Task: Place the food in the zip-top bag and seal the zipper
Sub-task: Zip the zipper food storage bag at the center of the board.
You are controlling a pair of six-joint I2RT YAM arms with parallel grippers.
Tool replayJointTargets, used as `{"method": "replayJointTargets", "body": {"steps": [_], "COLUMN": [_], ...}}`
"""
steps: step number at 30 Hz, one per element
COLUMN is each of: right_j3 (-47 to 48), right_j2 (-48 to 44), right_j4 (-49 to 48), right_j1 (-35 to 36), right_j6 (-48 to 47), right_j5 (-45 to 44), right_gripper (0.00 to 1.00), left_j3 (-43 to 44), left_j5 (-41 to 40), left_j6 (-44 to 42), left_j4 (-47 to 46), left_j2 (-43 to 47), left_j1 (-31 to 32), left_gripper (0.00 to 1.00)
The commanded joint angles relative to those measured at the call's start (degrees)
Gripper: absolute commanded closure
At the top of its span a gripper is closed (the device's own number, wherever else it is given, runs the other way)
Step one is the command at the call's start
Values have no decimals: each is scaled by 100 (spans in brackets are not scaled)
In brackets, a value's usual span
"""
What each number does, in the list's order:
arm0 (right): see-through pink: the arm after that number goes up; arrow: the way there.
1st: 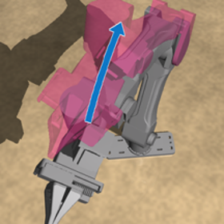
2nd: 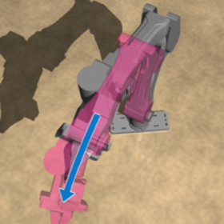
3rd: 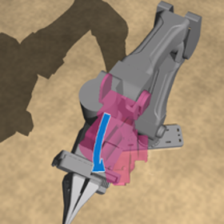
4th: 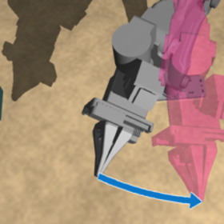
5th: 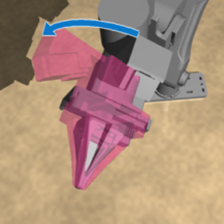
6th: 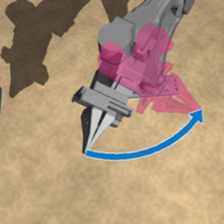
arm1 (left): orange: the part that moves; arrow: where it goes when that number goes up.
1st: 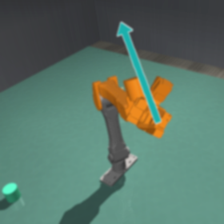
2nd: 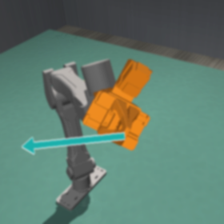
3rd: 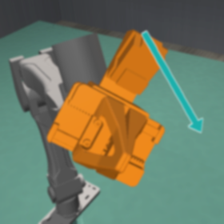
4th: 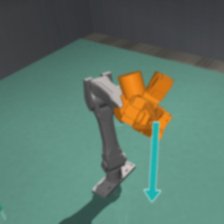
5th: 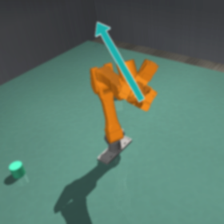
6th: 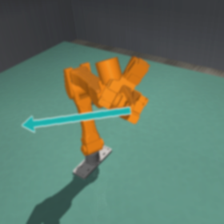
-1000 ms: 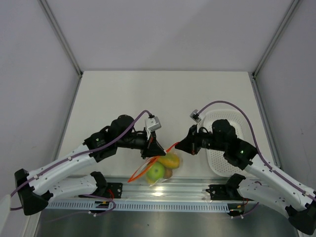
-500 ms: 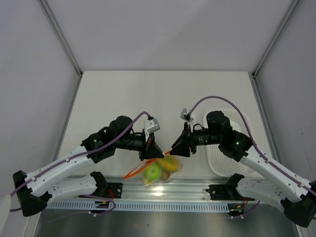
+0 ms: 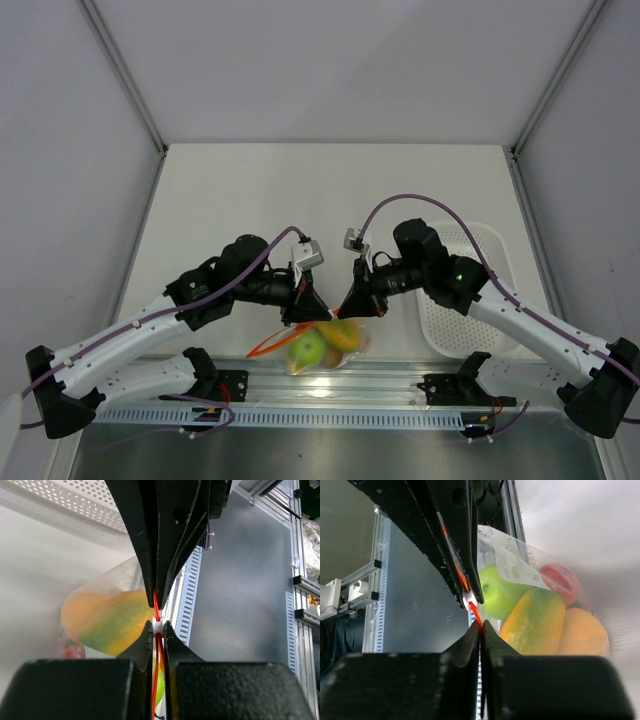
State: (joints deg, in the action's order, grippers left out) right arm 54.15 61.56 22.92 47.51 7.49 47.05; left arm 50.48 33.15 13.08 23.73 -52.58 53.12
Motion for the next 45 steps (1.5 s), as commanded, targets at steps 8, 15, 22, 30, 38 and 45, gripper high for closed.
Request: {"method": "replayJointTargets", "body": {"steps": [8,15,22,30,38,45], "right_j3": [263,26,-212,-300,-475,-625], "right_j2": [-311,-680,-900,-716,-952,-1146], "right_j4": [90,196,143,160,2,-24], "right_j1": [22,-154,-338,-444,-611,-971], "right_j6": [-10,130,271,376,543,649], "right_j5": [-1081,-2111,-2384,-2577,-3008,-3053], "right_gripper": [100,100,100,100,100,100], "left_j3": [129,173,94,-3,-214,-293], "left_j5": [-299,-757,-1275,-1767,-2329,-2541], "left_j6": [2,-25,1,116,300,388], "left_j4": [158,492,879,1222,1415,1609], "left_j2": [318,643,1100,1627,2216,2480], "left_j1": [23,-13,-21,-39,-48,-48], "left_gripper": [99,99,99,99,98,98]}}
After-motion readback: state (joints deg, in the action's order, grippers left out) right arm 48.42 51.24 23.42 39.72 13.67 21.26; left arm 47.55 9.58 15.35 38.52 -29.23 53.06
